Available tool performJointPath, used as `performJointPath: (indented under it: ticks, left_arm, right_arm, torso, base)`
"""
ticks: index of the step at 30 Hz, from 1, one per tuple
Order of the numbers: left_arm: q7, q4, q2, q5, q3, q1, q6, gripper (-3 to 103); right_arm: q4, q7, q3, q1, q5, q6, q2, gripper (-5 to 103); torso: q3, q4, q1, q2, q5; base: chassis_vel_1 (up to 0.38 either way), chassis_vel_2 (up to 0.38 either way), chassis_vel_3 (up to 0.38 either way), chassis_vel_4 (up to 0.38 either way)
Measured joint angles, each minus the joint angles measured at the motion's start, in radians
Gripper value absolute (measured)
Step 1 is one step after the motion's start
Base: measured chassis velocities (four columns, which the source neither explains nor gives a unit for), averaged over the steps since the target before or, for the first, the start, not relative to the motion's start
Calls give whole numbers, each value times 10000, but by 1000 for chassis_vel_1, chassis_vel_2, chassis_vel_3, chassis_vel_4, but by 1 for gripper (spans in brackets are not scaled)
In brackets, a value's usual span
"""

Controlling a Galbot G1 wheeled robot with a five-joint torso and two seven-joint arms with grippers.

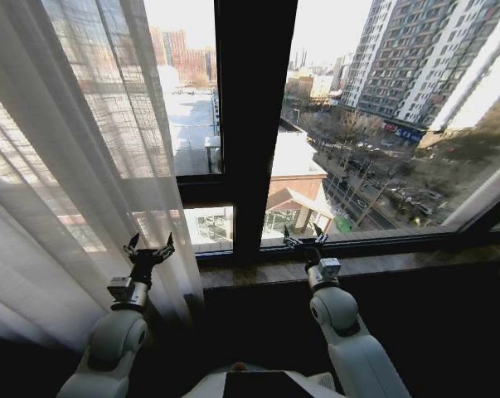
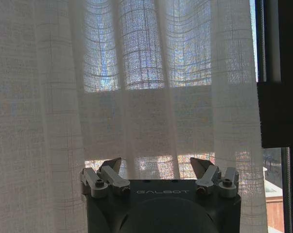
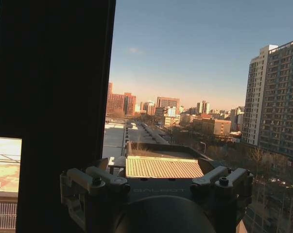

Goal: Open the curtains by pulling them apart, changing their state from closed to fully open.

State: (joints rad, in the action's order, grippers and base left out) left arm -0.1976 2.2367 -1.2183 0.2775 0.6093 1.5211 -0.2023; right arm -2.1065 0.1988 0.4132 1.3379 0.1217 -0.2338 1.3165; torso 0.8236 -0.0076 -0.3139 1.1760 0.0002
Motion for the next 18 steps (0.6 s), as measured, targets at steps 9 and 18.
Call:
performJointPath:
  ticks: [9,18]
  left_arm:
    - [-145,15,-63,13,41,102,-83,52]
    - [-87,184,-53,10,107,265,-190,19]
  right_arm:
    - [41,1,-35,-43,-4,0,7,100]
    - [85,5,-66,-105,-1,0,7,100]
  torso:
    - [0,0,0,0,0]
    - [0,0,-1,0,0]
  base:
    - [0,0,0,0]
    - [0,0,0,0]
